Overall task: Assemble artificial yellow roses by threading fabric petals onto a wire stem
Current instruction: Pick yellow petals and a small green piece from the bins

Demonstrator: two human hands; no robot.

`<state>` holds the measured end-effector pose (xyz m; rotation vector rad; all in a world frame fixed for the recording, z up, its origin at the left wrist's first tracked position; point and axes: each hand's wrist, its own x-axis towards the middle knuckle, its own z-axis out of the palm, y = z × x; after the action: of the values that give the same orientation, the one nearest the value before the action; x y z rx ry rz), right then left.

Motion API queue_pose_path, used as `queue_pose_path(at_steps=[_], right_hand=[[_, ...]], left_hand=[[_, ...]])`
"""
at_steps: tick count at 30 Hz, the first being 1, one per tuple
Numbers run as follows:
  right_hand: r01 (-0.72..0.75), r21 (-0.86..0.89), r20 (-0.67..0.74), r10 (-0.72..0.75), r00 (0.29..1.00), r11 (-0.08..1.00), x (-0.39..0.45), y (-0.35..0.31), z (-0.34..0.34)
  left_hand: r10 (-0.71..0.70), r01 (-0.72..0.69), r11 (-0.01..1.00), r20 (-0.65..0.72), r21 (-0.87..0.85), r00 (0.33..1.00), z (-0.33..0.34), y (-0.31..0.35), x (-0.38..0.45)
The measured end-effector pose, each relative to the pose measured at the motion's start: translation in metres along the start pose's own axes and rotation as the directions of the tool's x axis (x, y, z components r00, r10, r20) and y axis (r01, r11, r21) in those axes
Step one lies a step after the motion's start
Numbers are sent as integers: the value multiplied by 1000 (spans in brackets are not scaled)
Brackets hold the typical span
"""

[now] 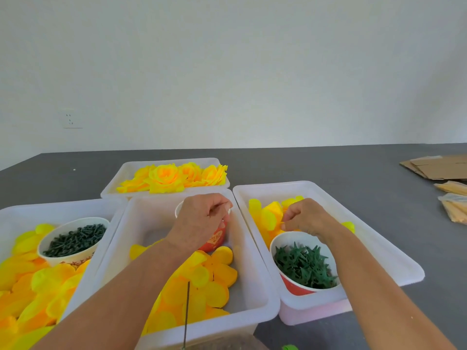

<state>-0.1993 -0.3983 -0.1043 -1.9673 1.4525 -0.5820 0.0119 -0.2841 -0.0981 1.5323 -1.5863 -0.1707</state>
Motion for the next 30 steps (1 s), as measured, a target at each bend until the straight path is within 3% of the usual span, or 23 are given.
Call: queue_pose_path(at_steps=[4, 13, 19, 23, 25, 27, 30], right_hand=[[2, -50, -26, -4, 1000, 999, 2, -2, 1], [30, 81, -361, 1, 933, 996, 6, 0, -7], [118, 29, -627, -74, 776, 993, 4, 1, -10], [164, 82, -701, -60, 711, 983, 4, 2, -13], [225, 263, -681, 15, 732, 938, 4, 1, -15], [276, 506, -583, 88, 808, 817, 3, -3, -15], [306, 621, -466, 27, 884, 722, -1, -12, -9]], left_hand=[[-12, 13, 1000, -14, 9, 1000, -3, 0, -1], [-20, 21, 997, -13, 80, 1000, -2, 0, -1], [-21, 23, 992, -17, 121, 1000, -1, 1, -1], [-15, 19, 990, -29, 142, 999, -1, 1, -1], [-20, 24, 992, -35, 127, 999, -1, 1, -1], [-30, 34, 994, -42, 105, 999, -1, 1, 0], [-80, 81, 997, -53, 17, 995, 1, 2, 2]])
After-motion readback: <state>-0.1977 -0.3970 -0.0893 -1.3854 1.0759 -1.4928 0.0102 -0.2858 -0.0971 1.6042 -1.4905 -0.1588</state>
